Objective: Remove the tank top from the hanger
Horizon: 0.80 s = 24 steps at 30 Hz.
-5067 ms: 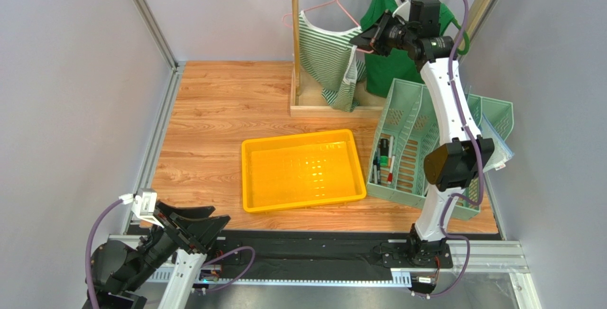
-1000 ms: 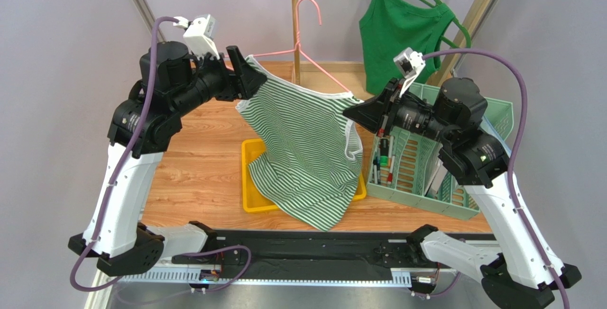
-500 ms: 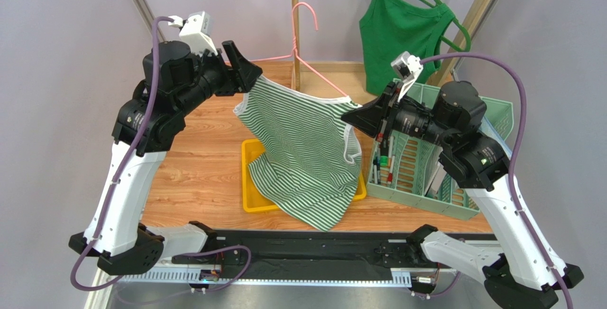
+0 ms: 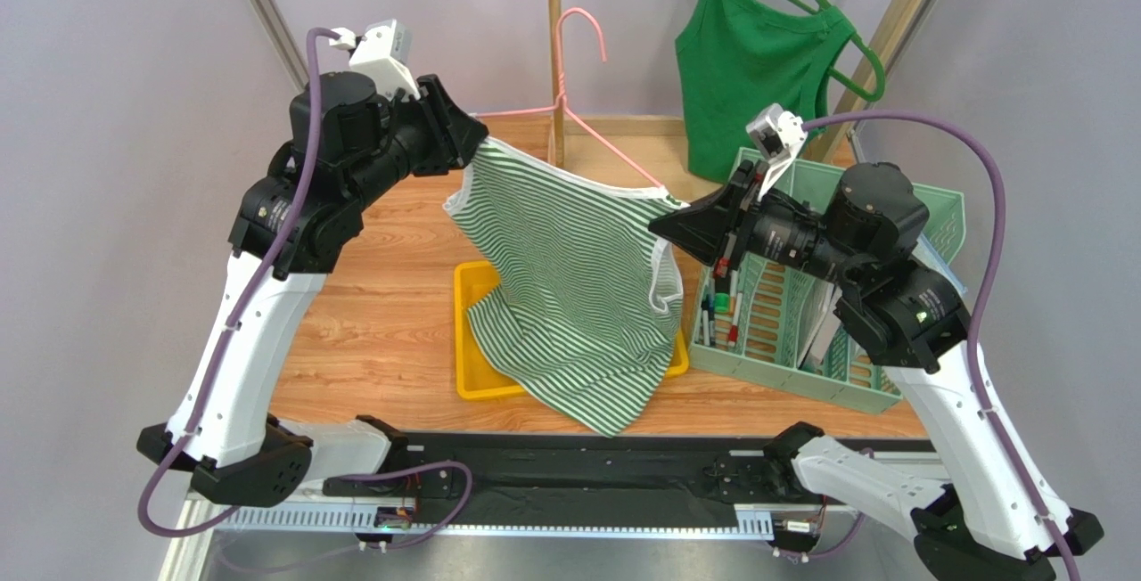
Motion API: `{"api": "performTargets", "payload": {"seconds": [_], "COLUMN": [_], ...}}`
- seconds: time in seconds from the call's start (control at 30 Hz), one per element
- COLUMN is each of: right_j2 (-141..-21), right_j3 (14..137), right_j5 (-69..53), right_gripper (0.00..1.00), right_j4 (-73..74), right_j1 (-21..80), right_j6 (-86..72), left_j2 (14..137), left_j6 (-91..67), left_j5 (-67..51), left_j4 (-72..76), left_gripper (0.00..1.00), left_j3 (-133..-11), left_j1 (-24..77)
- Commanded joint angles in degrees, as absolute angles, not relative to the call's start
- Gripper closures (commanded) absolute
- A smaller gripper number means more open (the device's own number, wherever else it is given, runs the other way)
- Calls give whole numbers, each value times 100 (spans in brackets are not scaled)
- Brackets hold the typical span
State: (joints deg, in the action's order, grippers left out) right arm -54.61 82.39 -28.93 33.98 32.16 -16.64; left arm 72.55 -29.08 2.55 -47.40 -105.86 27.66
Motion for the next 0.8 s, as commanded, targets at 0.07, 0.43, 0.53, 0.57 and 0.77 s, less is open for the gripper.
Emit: {"api": "performTargets", "payload": {"seconds": [0.07, 0.43, 0.53, 0.57, 0.77], "right_j2": [-5274, -5080, -4861, -4721, -3983], "right_j3": [8262, 8139, 8051, 8025, 7665], "right_j5": [-2830, -2593, -2575, -2549, -2180], "right_gripper": [100, 100, 100, 100, 100], "right_j4": [3138, 3348, 3497, 3559, 4043], "right_j1": [3243, 3252, 3252, 3252, 3252], "right_j6": [-1556, -1477, -1459, -1433, -1274], "left_j2": [7225, 6768, 6733, 6732, 6829], "left_j6": [-2857, -2655, -2549, -2471, -2119], "left_j5": [378, 518, 817, 904, 1757], "left_j4": [-4605, -4509, -4588, -4614, -4825], "left_gripper": [73, 99, 100, 100, 100], "left_j3": [-10529, -10108, -10081, -10072, -10204], "left_j1": [2769, 2769, 2769, 2769, 2769]}}
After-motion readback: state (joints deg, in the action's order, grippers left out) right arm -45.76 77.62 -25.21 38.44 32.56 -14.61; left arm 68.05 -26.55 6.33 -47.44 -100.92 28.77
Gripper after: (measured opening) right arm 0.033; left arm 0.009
